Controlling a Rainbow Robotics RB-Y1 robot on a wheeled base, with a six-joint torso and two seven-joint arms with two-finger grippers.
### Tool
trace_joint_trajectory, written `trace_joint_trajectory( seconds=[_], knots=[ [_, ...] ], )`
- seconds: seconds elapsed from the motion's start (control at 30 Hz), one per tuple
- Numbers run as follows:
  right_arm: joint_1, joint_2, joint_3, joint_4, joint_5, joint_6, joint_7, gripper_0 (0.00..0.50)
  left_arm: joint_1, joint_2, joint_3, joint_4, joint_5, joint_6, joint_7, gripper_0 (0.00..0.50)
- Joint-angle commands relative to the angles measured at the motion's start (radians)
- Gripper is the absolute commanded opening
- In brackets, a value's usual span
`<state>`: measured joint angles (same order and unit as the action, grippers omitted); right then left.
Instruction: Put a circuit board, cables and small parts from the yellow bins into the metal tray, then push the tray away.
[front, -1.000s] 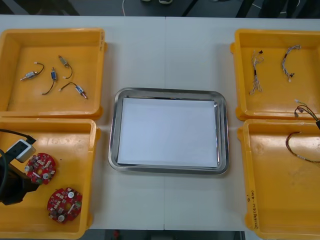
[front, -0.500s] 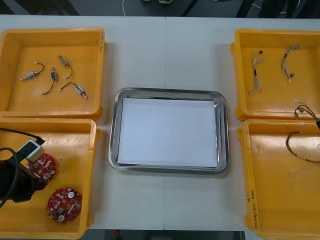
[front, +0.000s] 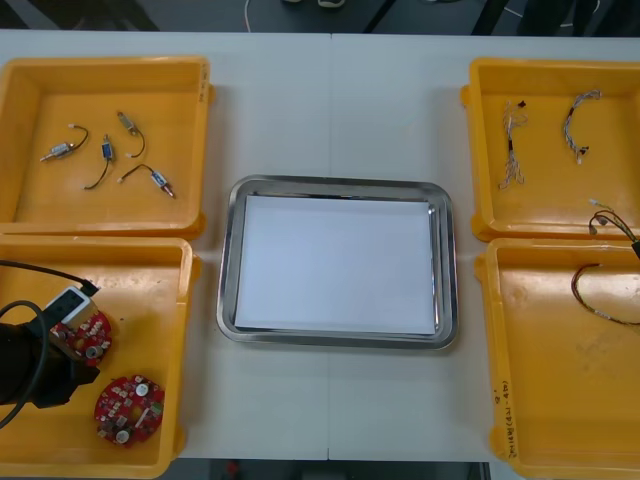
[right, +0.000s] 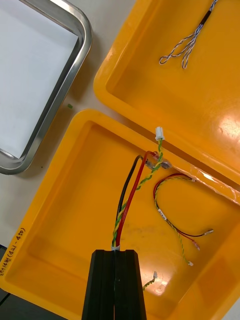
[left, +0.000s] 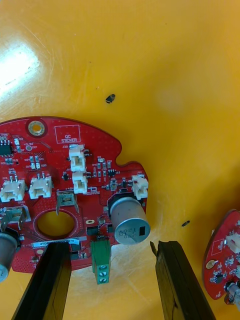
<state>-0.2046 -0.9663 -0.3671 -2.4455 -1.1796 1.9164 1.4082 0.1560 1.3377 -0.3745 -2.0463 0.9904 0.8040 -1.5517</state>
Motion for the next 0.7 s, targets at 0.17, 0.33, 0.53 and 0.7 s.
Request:
trace_joint_trajectory(
  seconds=[0.17, 0.33, 0.53, 0.7],
  knots=[
    [-0.022, -0.04, 0.011, -0.001, -0.006, 0.003, -0.002, 0.0, -0.033, 0.044, -0.027, 0.008, -0.024, -0.012, -0.067, 0.5],
    [-0.022, -0.04, 0.013, -0.001, -0.008, 0.003, 0.0, 0.0, -0.035, 0.044, -0.034, 0.009, -0.032, -0.012, -0.067, 0.5],
    [-0.022, -0.04, 0.011, -0.001, -0.008, 0.003, -0.002, 0.0, -0.035, 0.044, -0.034, 0.009, -0.036, -0.012, -0.065, 0.5],
    [-0.022, -0.04, 0.011, -0.001, -0.009, 0.003, -0.002, 0.0, -0.035, 0.04, -0.034, 0.012, -0.047, -0.012, -0.062, 0.5]
  ],
)
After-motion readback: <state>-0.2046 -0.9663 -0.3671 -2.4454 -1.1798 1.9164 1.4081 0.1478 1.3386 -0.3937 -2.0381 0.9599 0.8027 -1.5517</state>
